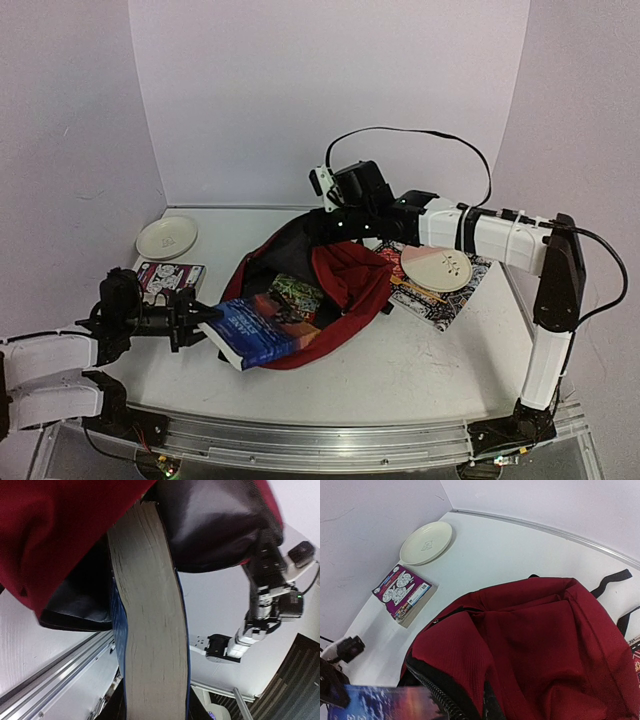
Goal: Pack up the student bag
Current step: Place the book in the largest pocket of the bag.
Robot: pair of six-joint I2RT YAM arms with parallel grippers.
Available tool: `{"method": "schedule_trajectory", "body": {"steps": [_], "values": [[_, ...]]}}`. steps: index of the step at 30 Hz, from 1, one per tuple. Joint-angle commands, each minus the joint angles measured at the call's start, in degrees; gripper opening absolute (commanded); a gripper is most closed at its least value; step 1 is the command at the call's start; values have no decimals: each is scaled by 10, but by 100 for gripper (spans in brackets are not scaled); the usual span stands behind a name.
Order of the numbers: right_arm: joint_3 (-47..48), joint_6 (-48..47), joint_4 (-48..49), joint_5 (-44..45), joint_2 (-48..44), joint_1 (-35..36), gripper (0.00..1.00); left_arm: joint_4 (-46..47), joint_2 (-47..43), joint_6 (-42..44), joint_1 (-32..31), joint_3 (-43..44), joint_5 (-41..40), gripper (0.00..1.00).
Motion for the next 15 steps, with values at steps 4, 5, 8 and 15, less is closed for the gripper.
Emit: {"method": "schedule_trajectory", "body": {"steps": [4, 5, 8, 15], "values": [[25, 13, 51, -54, -40, -4, 0, 71, 75, 70, -55, 83, -53, 0], [20, 15, 52, -60, -43, -4, 0, 71, 82, 75, -55, 90, -60, 0], [5, 19, 56, -68, -53, -3, 0, 71, 90, 81, -55, 111, -72, 0], [-29, 25, 63, -83, -76, -3, 0, 71, 79, 82, -55, 137, -96, 0]]}}
